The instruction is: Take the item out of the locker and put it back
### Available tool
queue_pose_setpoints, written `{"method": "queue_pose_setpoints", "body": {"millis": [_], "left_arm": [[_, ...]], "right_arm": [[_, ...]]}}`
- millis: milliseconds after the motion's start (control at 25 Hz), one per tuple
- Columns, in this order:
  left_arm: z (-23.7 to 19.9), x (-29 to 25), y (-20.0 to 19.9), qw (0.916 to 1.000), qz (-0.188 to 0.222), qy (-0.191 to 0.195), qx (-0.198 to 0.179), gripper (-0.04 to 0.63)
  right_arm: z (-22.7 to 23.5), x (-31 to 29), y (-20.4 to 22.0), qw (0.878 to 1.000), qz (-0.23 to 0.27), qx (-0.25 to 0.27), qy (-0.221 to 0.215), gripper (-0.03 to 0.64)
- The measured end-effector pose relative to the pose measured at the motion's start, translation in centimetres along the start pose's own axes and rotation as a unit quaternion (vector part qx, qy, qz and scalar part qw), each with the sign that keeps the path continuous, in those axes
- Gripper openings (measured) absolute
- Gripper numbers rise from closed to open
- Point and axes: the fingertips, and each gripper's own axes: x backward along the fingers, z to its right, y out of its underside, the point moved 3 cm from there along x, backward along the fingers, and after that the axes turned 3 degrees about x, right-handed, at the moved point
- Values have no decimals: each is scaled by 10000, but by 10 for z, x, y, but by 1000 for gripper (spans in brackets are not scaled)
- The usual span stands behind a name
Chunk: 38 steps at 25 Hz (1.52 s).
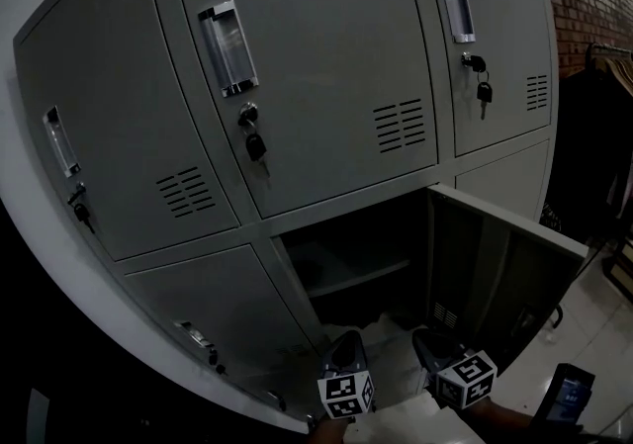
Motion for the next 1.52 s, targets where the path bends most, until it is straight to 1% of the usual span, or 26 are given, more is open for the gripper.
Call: {"method": "queue_pose_setpoints", "body": {"millis": [200,360,520,560,640,800,840,960,1000,1080,1160,1280,1400,1520], "left_arm": [[-2,-38,8,9997,-221,-105,-29,0],[-8,-57,14,9988,-417,-229,-67,0],[-14,-70,21,9976,-523,-371,-277,0],[-15,-74,24,9971,-585,-366,-327,22],[-15,-81,28,9960,-740,-318,-384,134],[-14,-92,33,9917,-1099,-337,-576,241],[-14,-95,34,9905,-1172,-361,-614,262],[-16,-105,40,9854,-1468,-470,-722,291],[-17,-108,45,9823,-1647,-511,-738,293],[-20,-115,56,9742,-2047,-585,-747,318],[-22,-120,62,9679,-2309,-637,-758,322],[-23,-125,68,9618,-2548,-655,-760,313],[-24,-128,68,9592,-2629,-689,-785,270],[-24,-128,68,9581,-2639,-741,-827,202]], "right_arm": [[7,-2,-2,10000,20,11,41,0],[11,-3,0,10000,-2,9,70,0],[16,-4,0,9999,13,-7,111,0],[16,-4,0,9999,18,-10,112,0],[17,-5,0,9999,19,-4,103,0],[18,-5,2,9999,-5,-21,100,0],[18,-5,2,9999,1,-24,100,0],[20,-4,0,9999,21,-30,112,0],[22,-3,0,9999,24,-32,124,0],[24,-2,-1,9999,33,-34,147,0],[26,-1,-1,9999,48,-35,162,0],[29,1,-2,9998,57,-38,185,0],[33,3,-1,9998,50,-47,208,0],[34,3,-1,9998,52,-50,203,0]]}}
